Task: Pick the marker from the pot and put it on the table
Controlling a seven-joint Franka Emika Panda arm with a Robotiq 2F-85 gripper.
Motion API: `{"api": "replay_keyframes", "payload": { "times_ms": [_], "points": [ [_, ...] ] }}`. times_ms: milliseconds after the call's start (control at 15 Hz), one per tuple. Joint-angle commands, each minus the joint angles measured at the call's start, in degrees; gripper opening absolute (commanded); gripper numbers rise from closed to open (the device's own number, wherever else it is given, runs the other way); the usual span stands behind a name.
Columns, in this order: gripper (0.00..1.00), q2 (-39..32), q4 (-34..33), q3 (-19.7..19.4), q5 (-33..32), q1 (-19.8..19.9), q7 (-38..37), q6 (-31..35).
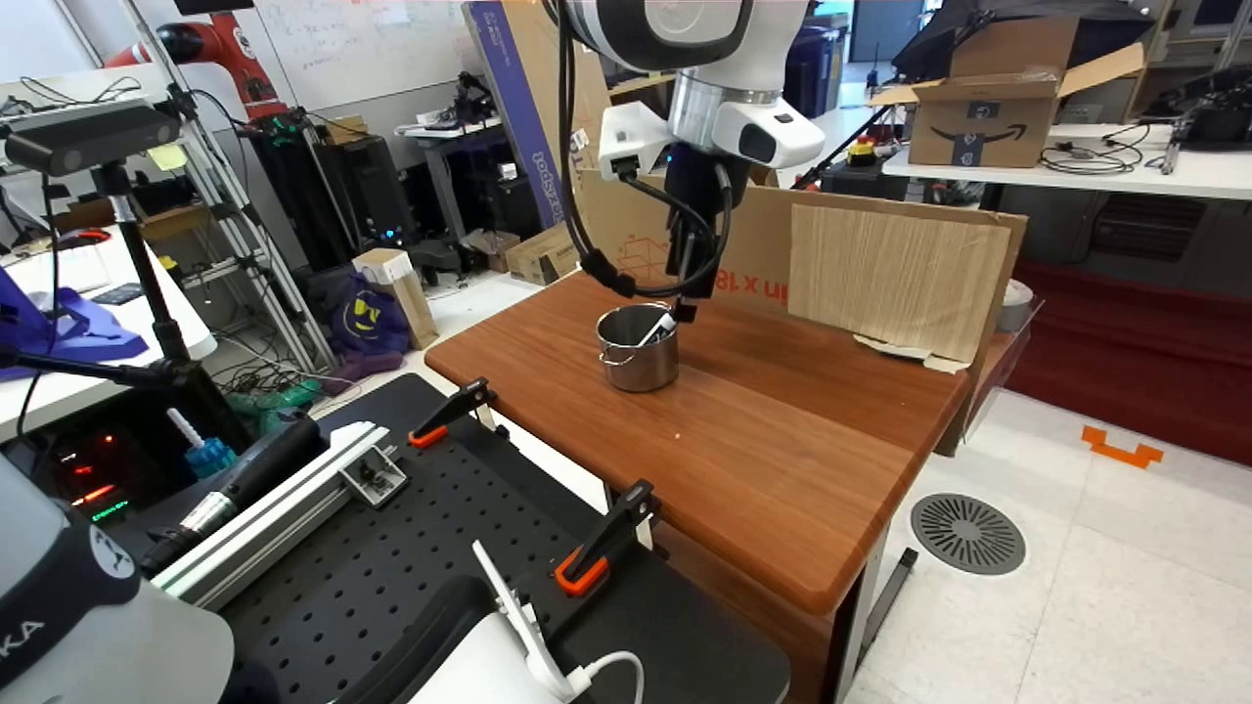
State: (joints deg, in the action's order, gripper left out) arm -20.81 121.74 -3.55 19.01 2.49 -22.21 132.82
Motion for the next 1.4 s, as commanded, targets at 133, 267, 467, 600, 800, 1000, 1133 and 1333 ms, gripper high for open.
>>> {"api": "replay_keyframes", "payload": {
  "times_ms": [133, 267, 467, 600, 800, 1000, 1133, 1333],
  "points": [
    [1.00, -3.0, -2.7, -1.1, -4.0, -1.6, -4.9, 0.0],
    [0.75, -3.8, -3.4, -1.1, -4.7, -1.9, -5.8, -0.3],
    [0.56, -4.5, -4.0, -1.2, -5.7, -2.4, -6.7, -0.4],
    [0.40, -4.9, -4.5, -1.2, -5.7, -2.6, -7.0, -0.5],
    [0.19, -5.0, -4.9, -1.3, -5.7, -2.7, -7.2, -0.5],
    [0.00, -5.0, -5.0, -1.4, -5.7, -2.7, -7.3, -0.5],
    [0.05, -5.0, -5.1, -1.4, -5.6, -2.7, -7.4, -0.4],
    [0.05, -4.3, -4.9, -1.3, -5.4, -2.6, -7.2, -0.5]
  ]
}}
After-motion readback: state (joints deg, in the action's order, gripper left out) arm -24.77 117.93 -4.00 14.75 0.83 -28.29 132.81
